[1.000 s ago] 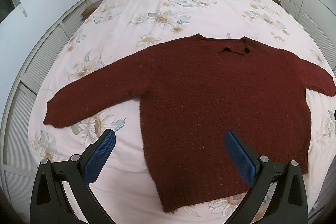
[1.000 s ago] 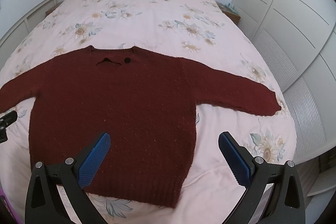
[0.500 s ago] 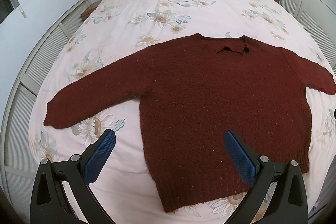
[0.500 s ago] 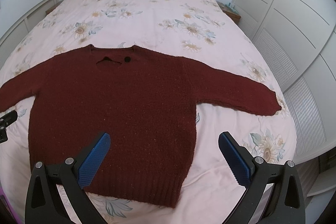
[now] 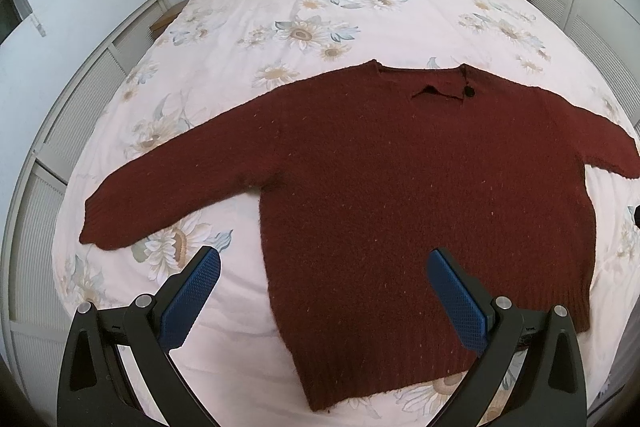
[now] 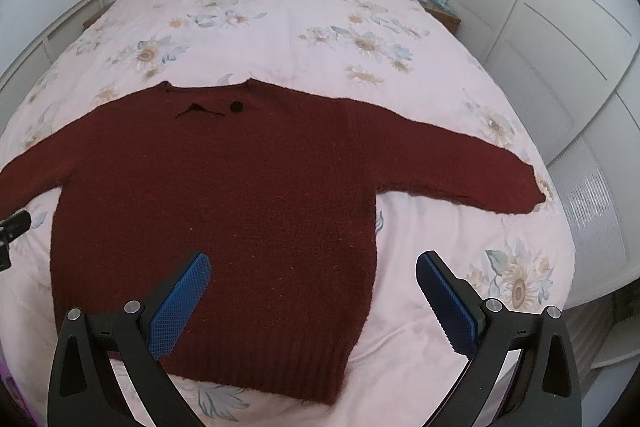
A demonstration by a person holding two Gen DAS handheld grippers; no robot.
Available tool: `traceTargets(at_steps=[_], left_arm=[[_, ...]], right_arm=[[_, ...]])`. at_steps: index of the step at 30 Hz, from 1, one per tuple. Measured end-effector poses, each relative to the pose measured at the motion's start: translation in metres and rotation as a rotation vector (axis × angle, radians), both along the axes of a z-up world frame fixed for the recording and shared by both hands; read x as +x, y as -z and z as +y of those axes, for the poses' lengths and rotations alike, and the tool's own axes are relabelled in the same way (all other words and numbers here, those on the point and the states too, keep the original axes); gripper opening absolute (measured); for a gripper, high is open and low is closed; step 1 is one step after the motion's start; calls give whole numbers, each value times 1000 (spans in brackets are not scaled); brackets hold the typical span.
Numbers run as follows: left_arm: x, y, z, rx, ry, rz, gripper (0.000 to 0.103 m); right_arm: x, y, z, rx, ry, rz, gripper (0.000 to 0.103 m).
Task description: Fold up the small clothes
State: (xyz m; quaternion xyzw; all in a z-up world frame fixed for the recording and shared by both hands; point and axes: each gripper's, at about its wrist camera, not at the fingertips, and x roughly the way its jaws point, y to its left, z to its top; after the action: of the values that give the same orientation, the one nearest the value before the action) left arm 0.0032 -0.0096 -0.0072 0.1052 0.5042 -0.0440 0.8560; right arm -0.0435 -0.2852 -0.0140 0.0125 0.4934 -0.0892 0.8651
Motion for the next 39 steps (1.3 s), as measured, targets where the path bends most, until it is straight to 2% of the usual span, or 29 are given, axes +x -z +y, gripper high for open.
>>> traceTargets(at_steps=[7,13,19,22,26,31,39], left_arm=[[26,6,-7,5,12,14,102],[56,15,-12,-6,10,32,102],[79,28,-15,17,14,32,102],[89,36,-16,13,26,42,102],[98,45,-18,15,27,56,102],[105,56,-17,19,9,76,102],[100,76,-11,11,-25,104,102]], right_arm=[[26,16,-60,15,84,12,103],[58,41,-151,74,220,32,103],[79,86,-262,156,408,49,103],[82,109,-303,186,481,69,103],[78,146,-356,292,608,89,103],[76,177,-391,376,684,86,103],[87,185,-409,385,692,102,102]])
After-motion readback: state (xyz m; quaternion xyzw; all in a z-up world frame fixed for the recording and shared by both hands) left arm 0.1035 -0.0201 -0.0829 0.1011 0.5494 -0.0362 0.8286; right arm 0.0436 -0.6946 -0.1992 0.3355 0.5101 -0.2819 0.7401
